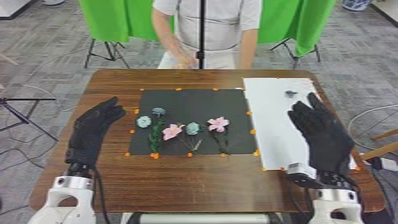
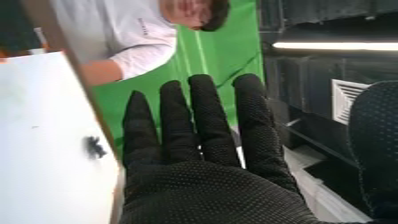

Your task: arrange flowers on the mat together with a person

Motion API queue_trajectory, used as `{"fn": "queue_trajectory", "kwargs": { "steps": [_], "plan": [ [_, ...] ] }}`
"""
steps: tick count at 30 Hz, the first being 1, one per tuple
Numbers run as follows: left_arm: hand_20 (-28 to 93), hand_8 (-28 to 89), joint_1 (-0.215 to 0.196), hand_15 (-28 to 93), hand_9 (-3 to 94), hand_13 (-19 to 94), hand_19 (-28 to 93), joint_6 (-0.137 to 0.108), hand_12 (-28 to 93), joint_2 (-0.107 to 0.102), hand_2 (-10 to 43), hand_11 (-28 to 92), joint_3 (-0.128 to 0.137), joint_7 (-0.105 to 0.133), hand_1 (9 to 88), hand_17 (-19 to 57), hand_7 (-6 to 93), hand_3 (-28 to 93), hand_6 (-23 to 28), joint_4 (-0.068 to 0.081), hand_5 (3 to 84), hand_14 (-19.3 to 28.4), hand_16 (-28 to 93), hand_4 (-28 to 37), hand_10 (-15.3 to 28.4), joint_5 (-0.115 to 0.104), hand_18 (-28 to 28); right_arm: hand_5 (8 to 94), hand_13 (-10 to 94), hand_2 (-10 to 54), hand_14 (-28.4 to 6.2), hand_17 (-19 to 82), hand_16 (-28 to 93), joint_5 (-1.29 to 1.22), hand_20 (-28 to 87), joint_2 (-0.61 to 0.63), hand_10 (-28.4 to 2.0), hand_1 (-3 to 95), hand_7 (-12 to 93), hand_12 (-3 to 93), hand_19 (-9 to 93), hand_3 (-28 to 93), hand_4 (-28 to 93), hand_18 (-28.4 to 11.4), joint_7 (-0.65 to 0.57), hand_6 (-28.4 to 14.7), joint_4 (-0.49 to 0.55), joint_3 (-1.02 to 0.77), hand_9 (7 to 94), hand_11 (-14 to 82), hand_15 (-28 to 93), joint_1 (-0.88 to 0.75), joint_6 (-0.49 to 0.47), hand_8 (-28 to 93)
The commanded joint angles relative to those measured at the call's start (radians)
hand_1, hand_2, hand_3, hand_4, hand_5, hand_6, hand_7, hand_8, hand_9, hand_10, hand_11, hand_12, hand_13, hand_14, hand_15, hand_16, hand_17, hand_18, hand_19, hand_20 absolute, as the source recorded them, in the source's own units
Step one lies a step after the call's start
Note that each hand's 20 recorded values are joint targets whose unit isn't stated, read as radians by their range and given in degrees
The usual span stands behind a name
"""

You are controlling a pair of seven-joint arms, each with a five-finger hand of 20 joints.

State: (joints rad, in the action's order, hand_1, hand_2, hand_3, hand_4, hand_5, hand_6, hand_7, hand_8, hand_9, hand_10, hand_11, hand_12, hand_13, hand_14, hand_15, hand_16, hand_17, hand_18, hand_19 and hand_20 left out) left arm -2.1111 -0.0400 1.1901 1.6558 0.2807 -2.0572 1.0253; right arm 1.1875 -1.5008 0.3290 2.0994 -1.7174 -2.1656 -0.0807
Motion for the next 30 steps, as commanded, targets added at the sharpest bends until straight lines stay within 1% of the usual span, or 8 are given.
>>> {"fn": "queue_trajectory", "kwargs": {
  "steps": [1, 10, 15, 18, 21, 24, 27, 30],
  "plan": [
    [20, -6, -0.016, 16, 43.8, 35, 8, 0.011, 15, 0.000, -0.5, 17, -0.002, -0.014, 24.8, 4.0, 14.1, 64, 2.8, -0.002, 47.0, 16.9, 6, -19.5, 12.7, 0.008, 14.0, 41.1, 32, 1.4, -12.7, 18, 13, 0.018, 28, -0.015, -14.5, 8.9, 10, 10.7, 5, 81, -19, -13.2, 0.011, 0.1, 0.000, 0.016, 42.8, 4.8, 10, -0.004, -0.010, -9],
    [20, -6, -0.020, 16, 43.8, 35, 8, -0.001, 15, 0.012, -0.5, 17, -0.002, -0.019, 24.7, 4.0, 14.1, 65, 2.9, -0.002, 46.9, 17.0, 6, -19.5, 12.6, 0.003, 14.0, 43.3, 33, 1.5, -12.4, 19, 13, 0.031, 29, -0.011, -14.9, 9.4, 11, 11.1, 6, 81, -18, -13.3, -0.001, -0.2, -0.004, 0.017, 45.3, 5.5, 11, -0.001, 0.000, -9],
    [20, -6, -0.012, 16, 43.9, 35, 8, -0.002, 15, 0.010, -0.4, 17, -0.005, -0.014, 25.1, 4.0, 14.8, 64, 1.5, 0.003, 47.5, 17.0, 6, -19.4, 12.7, 0.007, 14.0, 45.8, 35, -6.6, -11.9, 20, 12, 0.075, 29, -0.015, -14.8, 15.1, 12, 11.5, 5, 81, -18, -13.0, 0.005, 0.1, -0.006, 0.009, 50.2, 6.2, 12, 0.012, -0.006, -9],
    [20, -6, -0.024, 16, 43.9, 35, 8, -0.004, 15, 0.010, -0.3, 17, 0.001, -0.019, 25.1, 4.0, 15.3, 64, 1.5, -0.005, 47.5, 17.0, 6, -19.3, 12.6, 0.002, 14.0, 47.4, 37, -8.9, -11.6, 21, 12, 0.093, 29, -0.016, -14.6, 17.4, 13, 11.0, 5, 81, -18, -12.6, 0.001, 0.3, -0.002, 0.008, 52.0, 6.2, 12, 0.007, -0.008, -10],
    [20, -6, -0.031, 16, 43.9, 35, 8, -0.007, 15, 0.018, -0.3, 17, 0.002, -0.017, 25.2, 4.0, 15.1, 64, 1.8, -0.008, 47.5, 17.0, 6, -19.3, 12.7, -0.002, 14.0, 49.4, 38, -9.3, -11.8, 21, 11, 0.094, 30, -0.017, -15.6, 18.5, 14, 10.0, 4, 81, -18, -12.4, -0.003, 0.0, 0.006, 0.007, 51.5, 5.9, 13, -0.009, 0.030, -10],
    [20, -6, -0.025, 16, 43.9, 35, 8, -0.006, 15, 0.010, -0.3, 18, 0.000, -0.014, 25.2, 4.0, 14.7, 64, 2.0, -0.003, 47.5, 16.9, 6, -19.3, 12.6, -0.006, 14.0, 50.1, 38, -9.4, -12.2, 21, 11, 0.084, 30, -0.017, -16.2, 19.4, 15, 9.4, 4, 81, -18, -12.3, 0.004, -0.3, 0.005, 0.013, 50.6, 5.6, 13, -0.004, 0.065, -11],
    [20, -6, -0.043, 16, 43.9, 35, 8, -0.010, 15, 0.015, -0.4, 18, 0.006, -0.015, 25.0, 4.0, 14.2, 64, 2.3, -0.011, 47.5, 16.9, 6, -19.3, 12.6, -0.005, 14.0, 50.5, 39, -9.5, -12.6, 21, 11, 0.088, 30, -0.010, -16.0, 19.7, 15, 9.2, 4, 81, -19, -12.0, -0.004, -0.4, 0.003, 0.017, 50.7, 5.9, 13, 0.006, 0.058, -11],
    [20, -6, -0.033, 16, 43.9, 35, 8, -0.003, 15, 0.013, -0.4, 17, 0.004, -0.020, 25.0, 3.9, 14.0, 65, 2.4, -0.007, 47.5, 16.9, 5, -19.3, 12.7, -0.006, 14.1, 51.8, 41, -9.5, -13.0, 22, 12, 0.094, 31, -0.026, -16.0, 20.2, 15, 9.2, 4, 81, -19, -11.3, 0.006, -0.8, 0.001, 0.021, 52.6, 6.3, 14, 0.013, 0.057, -11]
  ]
}}
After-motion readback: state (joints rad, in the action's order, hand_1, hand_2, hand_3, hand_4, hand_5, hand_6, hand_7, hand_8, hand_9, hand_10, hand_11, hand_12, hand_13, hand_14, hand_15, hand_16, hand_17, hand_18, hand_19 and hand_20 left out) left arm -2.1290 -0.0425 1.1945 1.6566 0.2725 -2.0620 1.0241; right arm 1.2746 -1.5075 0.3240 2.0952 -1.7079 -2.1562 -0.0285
